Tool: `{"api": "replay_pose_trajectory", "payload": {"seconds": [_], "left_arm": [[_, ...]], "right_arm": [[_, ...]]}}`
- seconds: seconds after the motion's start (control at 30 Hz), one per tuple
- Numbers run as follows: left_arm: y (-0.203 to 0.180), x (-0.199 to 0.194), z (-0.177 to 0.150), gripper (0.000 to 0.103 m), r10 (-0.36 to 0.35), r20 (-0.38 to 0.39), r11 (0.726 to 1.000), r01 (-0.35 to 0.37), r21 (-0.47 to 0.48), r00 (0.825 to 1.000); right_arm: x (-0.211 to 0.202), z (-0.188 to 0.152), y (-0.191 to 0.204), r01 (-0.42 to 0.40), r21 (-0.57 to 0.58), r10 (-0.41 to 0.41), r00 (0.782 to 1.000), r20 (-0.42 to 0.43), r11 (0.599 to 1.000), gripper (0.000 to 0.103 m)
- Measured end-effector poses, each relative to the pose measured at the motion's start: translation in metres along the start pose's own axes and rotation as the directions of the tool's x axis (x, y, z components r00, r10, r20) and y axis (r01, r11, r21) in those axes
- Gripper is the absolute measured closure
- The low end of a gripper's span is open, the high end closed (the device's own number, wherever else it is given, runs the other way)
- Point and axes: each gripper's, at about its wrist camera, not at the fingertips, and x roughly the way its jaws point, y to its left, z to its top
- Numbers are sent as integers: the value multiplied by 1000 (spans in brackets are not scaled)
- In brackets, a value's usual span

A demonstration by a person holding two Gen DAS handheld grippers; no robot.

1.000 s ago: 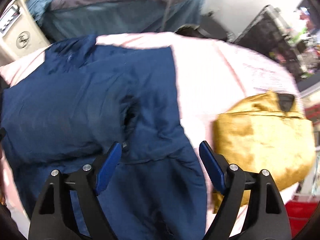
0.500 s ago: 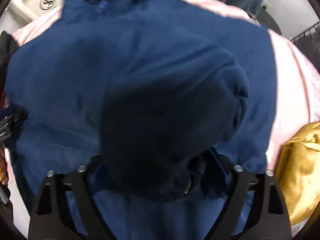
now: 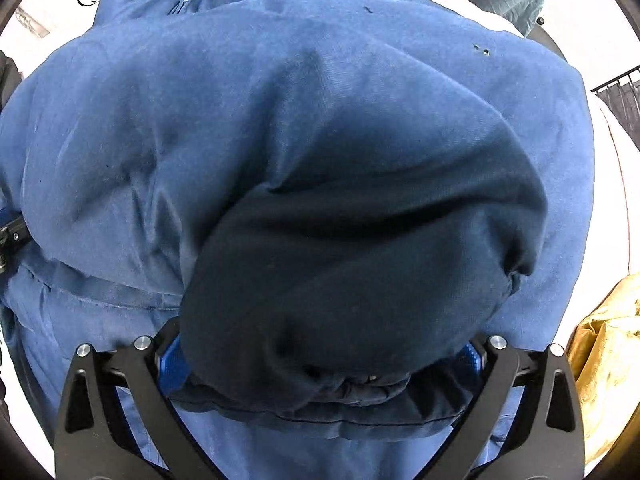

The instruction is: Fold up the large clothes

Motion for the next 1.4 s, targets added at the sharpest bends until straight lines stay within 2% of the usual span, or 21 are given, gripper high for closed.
{"api": "replay_pose_trajectory", "payload": {"seconds": [0.17, 0.23, 0.37, 0.47, 0.53, 0.7, 0.77, 1.03, 1.23, 1.33, 1.4], "left_arm": [[4, -6, -1, 5, -4, 4, 1000, 4, -2, 1000], [6, -19, -5, 5, 7, 16, 1000, -7, -7, 1000], [10, -55, -31, 6, 76, 124, 997, -78, 10, 989], [24, -75, -61, 6, 109, 173, 994, -109, -10, 979], [42, -89, -83, 6, 95, 193, 995, -86, -58, 977], [76, -99, -136, 6, 92, 152, 985, -68, -157, 984], [91, -99, -161, 6, 85, 124, 980, -61, -188, 989], [107, -96, -230, 6, 0, 58, 979, 12, -206, 998], [118, -93, -266, 6, -41, 28, 974, 46, -223, 999], [121, -96, -280, 6, -104, 44, 965, 112, -235, 994], [119, -94, -284, 6, -148, 48, 959, 155, -235, 988]], "right_arm": [[-7, -16, -6, 0, 0, 0, 1000, 30, 1000, 5], [-25, -26, -8, 21, 22, -23, 995, 92, 1000, 5], [-59, -63, -10, 9, 19, -12, 980, 197, 1000, 5], [-70, -97, -22, -17, 49, 8, 982, 190, 999, 5], [-74, -122, -33, -30, 73, 16, 983, 185, 997, 5], [-75, -184, -50, -53, 127, 37, 991, 130, 990, 5], [-72, -202, -55, -80, 156, 65, 993, 96, 985, 5], [-75, -288, -83, -74, 172, 64, 996, 65, 982, 5], [-76, -326, -97, -76, 193, 66, 996, 56, 978, 5], [-86, -344, -116, -66, 194, 51, 995, 80, 979, 5], [-92, -352, -143, -57, 213, 39, 995, 88, 975, 5]]}}
